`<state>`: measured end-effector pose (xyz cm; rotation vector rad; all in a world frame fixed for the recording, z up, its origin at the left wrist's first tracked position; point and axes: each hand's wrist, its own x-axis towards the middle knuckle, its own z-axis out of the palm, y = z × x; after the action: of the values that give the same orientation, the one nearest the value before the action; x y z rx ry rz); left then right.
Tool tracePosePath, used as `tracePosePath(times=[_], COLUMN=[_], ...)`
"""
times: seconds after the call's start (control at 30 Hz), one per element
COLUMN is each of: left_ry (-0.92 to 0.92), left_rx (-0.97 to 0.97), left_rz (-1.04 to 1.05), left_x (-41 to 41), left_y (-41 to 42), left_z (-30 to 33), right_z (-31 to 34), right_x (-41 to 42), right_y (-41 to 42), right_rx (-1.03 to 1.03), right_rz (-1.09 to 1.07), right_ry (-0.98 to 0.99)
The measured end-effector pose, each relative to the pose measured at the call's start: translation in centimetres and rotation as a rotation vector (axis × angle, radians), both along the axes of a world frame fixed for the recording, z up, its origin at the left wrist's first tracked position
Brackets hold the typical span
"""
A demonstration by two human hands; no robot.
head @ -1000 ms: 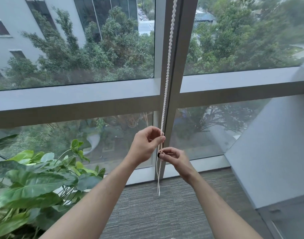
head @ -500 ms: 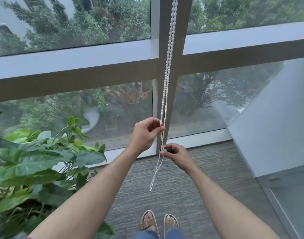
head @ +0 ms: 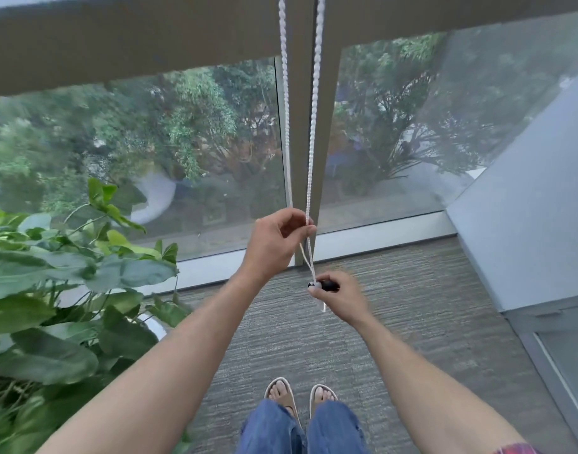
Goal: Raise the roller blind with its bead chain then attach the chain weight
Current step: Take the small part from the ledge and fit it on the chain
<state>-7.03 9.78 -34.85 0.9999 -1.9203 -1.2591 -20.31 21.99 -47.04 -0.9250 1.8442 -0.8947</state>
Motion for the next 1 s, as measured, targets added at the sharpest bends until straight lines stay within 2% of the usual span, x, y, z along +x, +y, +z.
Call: tracePosePath(times=[0.43,0.6,0.83,1.0], left_ry=[0.049,0.089,0.1,0.101], left_rx=[0.019,0.014,-0.031,-0.068], left_rz=[-0.011,-0.026,-0.036,-0.062], left_x=[-0.6,-0.7,-1.2,-1.5], left_y=[-0.7,-1.0,-1.4,-1.5], left_z=[-12.2,-15.3,-17.9,-19.2], right_z=[-17.3,-23.4,-29.1,-31.5], right_x=[-0.2,0.5,1.0,1.1], right_y=[-1.3,-1.4,-1.9,-2.4], right_rx=[0.105,0.178,0.257,0.24], right_rz=[-0.031,-0.115,-0.079,-0.117], right_ry=[0.098,0.072,0.083,-0.048])
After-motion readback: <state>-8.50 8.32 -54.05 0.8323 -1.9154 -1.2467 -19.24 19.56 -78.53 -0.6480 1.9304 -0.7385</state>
